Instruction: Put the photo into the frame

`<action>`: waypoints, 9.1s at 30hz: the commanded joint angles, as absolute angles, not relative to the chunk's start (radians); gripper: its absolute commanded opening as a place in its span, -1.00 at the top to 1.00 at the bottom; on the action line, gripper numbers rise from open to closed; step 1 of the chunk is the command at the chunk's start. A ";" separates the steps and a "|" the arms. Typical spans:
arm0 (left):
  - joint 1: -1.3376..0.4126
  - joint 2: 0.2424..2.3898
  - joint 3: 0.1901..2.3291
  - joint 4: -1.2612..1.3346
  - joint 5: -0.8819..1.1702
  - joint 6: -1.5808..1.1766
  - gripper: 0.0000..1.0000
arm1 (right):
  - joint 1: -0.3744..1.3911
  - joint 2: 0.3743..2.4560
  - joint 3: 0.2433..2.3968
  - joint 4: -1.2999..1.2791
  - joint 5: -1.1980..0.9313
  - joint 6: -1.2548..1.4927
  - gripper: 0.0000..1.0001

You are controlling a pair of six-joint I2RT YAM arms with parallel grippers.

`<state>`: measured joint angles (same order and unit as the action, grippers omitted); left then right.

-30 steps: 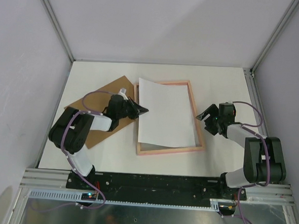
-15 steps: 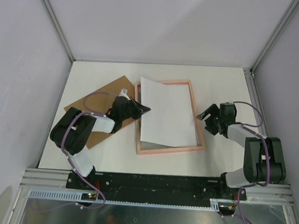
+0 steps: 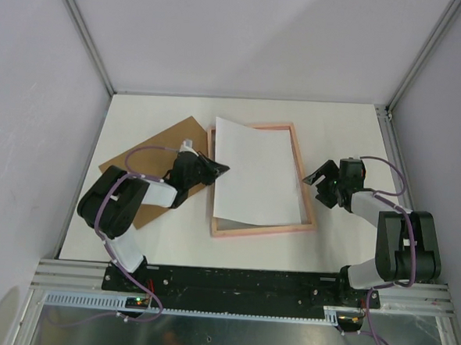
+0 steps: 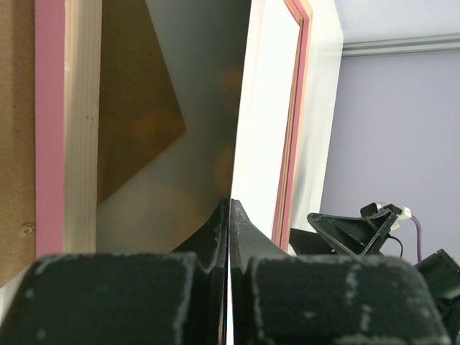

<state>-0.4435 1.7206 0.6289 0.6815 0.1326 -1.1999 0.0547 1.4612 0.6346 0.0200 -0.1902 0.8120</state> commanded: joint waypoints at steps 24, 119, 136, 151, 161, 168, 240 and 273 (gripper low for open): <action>-0.497 1.772 0.646 0.816 0.093 -1.226 0.99 | 0.057 1.441 0.664 0.021 -0.193 0.814 -0.65; -0.620 1.999 1.321 -0.165 -0.050 -0.714 0.96 | 0.035 1.169 0.630 -0.275 -0.044 0.638 -0.69; -0.488 1.861 1.412 -0.237 -0.090 -0.624 0.62 | 0.309 1.115 0.667 -0.263 0.022 0.705 -0.71; 0.081 1.984 1.594 -0.253 0.015 -0.487 0.13 | 0.805 1.663 1.041 -0.017 0.028 0.799 -0.72; 0.191 2.186 1.708 -0.252 0.033 -0.474 0.06 | 0.841 1.923 1.180 0.087 -0.049 0.817 -0.71; 0.217 2.269 1.788 -0.274 0.012 -0.450 0.05 | 0.847 2.011 1.216 0.112 -0.053 0.823 -0.72; 0.200 1.815 1.089 -0.360 0.021 -0.500 0.02 | 0.759 2.128 1.328 -0.001 -0.211 0.832 -0.78; 0.188 1.687 0.955 -0.330 0.310 -0.611 0.07 | 0.769 1.900 1.303 0.472 -0.389 1.003 -0.74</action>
